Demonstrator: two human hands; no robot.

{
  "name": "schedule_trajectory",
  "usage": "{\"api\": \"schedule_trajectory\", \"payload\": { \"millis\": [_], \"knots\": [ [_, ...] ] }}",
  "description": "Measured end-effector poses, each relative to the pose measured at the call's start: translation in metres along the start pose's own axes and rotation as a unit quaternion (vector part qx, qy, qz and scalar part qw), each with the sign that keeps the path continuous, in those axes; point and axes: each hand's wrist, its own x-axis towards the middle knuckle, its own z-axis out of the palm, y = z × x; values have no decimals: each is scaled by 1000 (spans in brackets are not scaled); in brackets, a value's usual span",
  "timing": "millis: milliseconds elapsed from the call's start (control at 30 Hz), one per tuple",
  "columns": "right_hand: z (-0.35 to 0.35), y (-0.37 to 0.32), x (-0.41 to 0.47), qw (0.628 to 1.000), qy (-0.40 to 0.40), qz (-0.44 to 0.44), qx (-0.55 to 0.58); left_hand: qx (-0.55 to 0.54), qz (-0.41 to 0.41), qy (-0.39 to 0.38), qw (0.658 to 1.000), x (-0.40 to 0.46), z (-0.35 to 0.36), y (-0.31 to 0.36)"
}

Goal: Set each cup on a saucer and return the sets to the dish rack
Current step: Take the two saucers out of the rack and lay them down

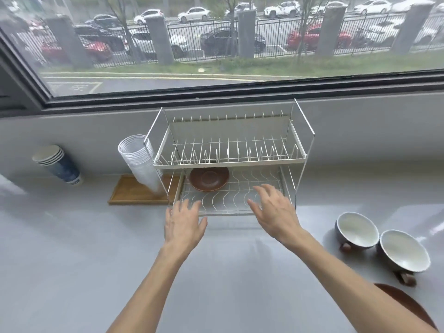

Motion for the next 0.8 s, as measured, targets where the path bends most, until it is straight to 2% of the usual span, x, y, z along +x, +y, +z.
{"api": "schedule_trajectory", "payload": {
  "millis": [300, 500, 667, 800],
  "knots": [
    [17, -38, 68, 999, -35, -10, 10, -66, -56, -8, 996, 56, 0, -26],
    [38, -40, 99, 999, -44, 13, 20, -119, -66, -25, 990, 99, 14, -21],
    [53, -42, 125, 994, -93, 50, 6, -135, -79, -33, 987, 130, 34, -22],
    [56, -49, 140, 996, -69, 42, 49, -155, -103, -35, 982, 142, 30, -24]
  ]
}}
